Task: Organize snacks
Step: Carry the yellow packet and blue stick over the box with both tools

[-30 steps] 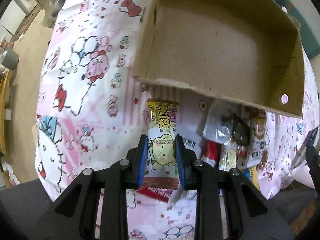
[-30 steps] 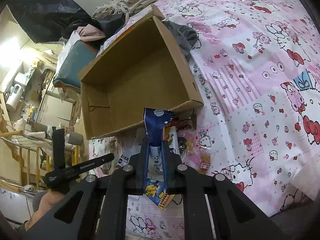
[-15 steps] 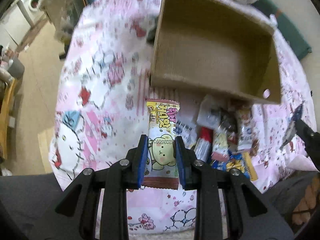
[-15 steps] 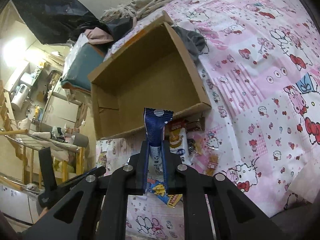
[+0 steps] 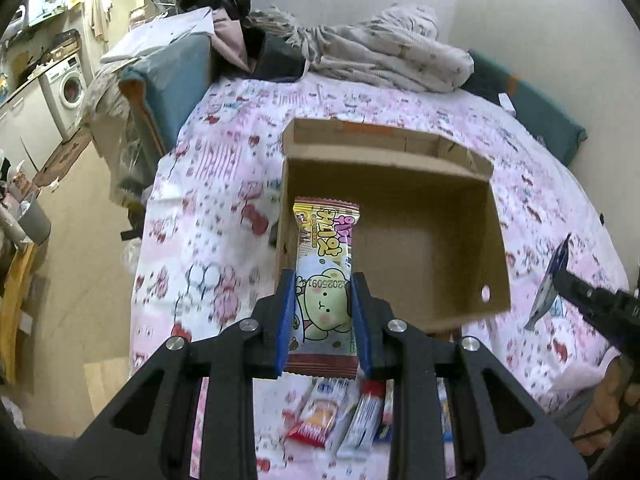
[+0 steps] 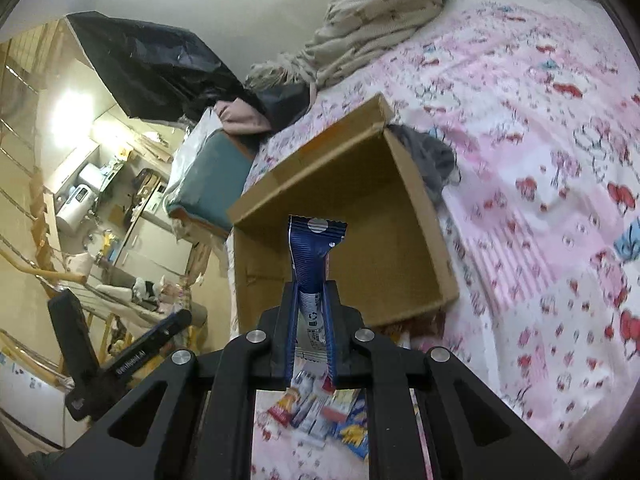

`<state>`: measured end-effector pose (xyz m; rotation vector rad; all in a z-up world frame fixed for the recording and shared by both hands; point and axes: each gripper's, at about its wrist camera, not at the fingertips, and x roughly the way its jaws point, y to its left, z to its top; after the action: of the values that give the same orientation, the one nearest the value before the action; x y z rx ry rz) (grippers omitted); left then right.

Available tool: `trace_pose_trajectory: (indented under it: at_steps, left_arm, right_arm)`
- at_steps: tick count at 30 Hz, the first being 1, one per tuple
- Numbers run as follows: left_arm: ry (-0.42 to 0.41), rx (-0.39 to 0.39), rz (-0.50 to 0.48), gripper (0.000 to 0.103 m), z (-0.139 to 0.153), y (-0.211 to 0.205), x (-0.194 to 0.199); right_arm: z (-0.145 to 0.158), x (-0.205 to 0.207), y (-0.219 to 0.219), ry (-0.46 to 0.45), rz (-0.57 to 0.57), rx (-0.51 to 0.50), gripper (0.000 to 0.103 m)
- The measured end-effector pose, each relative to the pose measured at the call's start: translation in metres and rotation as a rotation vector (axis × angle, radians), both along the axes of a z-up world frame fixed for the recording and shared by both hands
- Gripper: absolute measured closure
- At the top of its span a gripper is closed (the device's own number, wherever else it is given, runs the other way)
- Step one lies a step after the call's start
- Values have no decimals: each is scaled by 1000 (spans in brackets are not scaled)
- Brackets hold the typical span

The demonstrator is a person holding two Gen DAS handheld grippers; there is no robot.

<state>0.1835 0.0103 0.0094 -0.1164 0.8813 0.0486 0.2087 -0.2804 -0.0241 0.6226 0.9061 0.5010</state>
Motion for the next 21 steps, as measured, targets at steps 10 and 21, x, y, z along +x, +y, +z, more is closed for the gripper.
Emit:
trace_pose_trajectory:
  at_steps: [10, 21]
  left_arm:
    - [-25, 19, -37, 80, -9, -18, 51]
    - [-14, 37, -58, 80, -49, -22, 74]
  right_arm:
    - [-8, 42, 3, -8, -12, -51, 90]
    - [-33, 72, 29, 19, 16, -194, 90]
